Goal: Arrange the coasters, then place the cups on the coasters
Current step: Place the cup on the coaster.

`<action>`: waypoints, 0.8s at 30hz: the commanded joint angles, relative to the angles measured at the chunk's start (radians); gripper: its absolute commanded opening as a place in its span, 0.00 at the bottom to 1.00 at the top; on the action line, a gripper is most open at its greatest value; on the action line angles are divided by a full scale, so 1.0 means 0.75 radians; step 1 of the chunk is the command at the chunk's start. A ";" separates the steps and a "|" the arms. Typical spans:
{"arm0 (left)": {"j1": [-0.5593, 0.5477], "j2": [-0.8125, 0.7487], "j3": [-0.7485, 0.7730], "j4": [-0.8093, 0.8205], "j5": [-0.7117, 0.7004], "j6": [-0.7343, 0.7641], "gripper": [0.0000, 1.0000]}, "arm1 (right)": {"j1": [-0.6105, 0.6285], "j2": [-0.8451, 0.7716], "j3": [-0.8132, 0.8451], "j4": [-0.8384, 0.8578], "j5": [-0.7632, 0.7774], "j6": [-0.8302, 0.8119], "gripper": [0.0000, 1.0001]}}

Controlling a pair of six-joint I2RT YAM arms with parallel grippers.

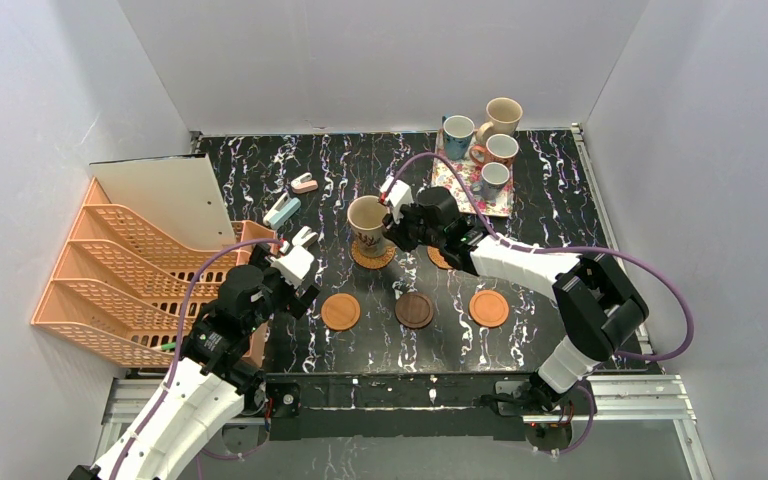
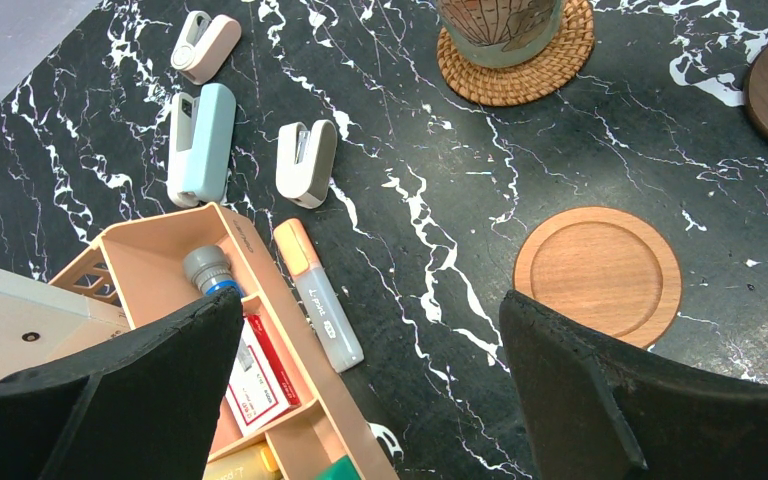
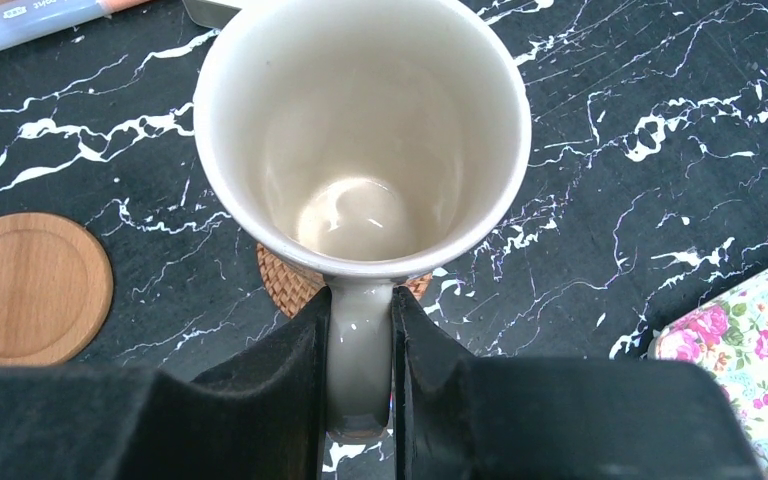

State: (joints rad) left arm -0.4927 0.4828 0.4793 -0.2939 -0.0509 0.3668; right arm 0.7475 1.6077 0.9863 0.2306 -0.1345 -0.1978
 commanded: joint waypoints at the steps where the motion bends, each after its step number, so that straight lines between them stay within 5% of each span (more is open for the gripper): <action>1: 0.006 -0.012 -0.011 -0.019 0.017 0.010 0.98 | -0.001 -0.098 0.020 0.267 -0.034 -0.044 0.01; 24: 0.006 -0.009 -0.011 -0.017 0.019 0.008 0.98 | 0.000 -0.082 0.008 0.263 -0.058 -0.060 0.01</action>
State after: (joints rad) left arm -0.4927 0.4828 0.4793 -0.2958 -0.0475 0.3668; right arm 0.7475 1.6073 0.9665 0.2520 -0.1604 -0.2356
